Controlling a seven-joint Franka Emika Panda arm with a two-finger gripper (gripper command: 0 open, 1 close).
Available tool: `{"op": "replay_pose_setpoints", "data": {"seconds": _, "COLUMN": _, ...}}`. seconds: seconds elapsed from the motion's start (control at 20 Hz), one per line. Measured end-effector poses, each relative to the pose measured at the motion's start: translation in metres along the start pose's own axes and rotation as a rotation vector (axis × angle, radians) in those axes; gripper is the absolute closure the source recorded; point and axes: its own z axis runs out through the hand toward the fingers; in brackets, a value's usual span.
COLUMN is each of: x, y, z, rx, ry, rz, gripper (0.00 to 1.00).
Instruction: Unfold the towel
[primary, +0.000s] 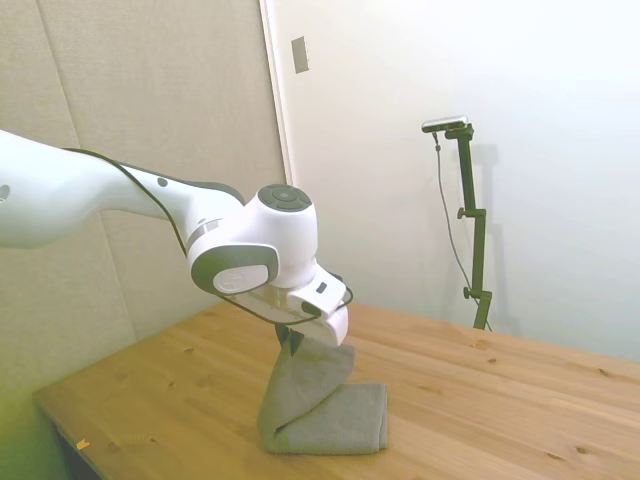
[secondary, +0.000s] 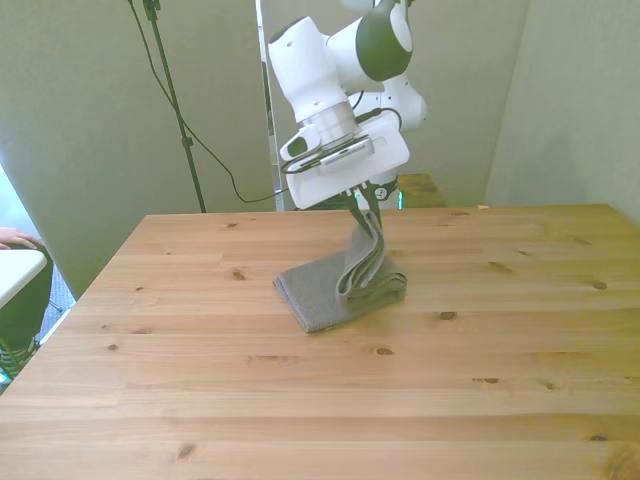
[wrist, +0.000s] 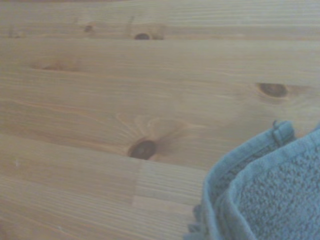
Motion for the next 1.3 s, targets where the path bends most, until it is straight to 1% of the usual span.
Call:
{"op": "replay_pose_setpoints", "data": {"seconds": 0.25, "x": -0.024, "y": -0.046, "z": 0.016, "rx": 0.003, "ry": -0.035, "rz": -0.119, "gripper": 1.00}}
{"op": "replay_pose_setpoints", "data": {"seconds": 0.35, "x": -0.030, "y": -0.063, "z": 0.022, "rx": 0.003, "ry": -0.042, "rz": -0.153, "gripper": 1.00}}
{"op": "replay_pose_setpoints", "data": {"seconds": 0.5, "x": -0.027, "y": -0.088, "z": 0.032, "rx": 0.004, "ry": -0.031, "rz": -0.181, "gripper": 1.00}}
{"op": "replay_pose_setpoints", "data": {"seconds": 0.6, "x": -0.023, "y": -0.108, "z": 0.044, "rx": 0.007, "ry": -0.030, "rz": -0.198, "gripper": 1.00}}
{"op": "replay_pose_setpoints", "data": {"seconds": 0.8, "x": -0.017, "y": -0.141, "z": 0.064, "rx": 0.023, "ry": -0.049, "rz": -0.228, "gripper": 1.00}}
{"op": "replay_pose_setpoints", "data": {"seconds": 0.95, "x": -0.018, "y": -0.156, "z": 0.077, "rx": 0.025, "ry": -0.083, "rz": -0.262, "gripper": 1.00}}
{"op": "replay_pose_setpoints", "data": {"seconds": 1.25, "x": -0.035, "y": -0.167, "z": 0.101, "rx": 0.019, "ry": -0.193, "rz": -0.414, "gripper": 1.00}}
{"op": "replay_pose_setpoints", "data": {"seconds": 1.3, "x": -0.037, "y": -0.168, "z": 0.104, "rx": 0.018, "ry": -0.211, "rz": -0.433, "gripper": 0.00}}
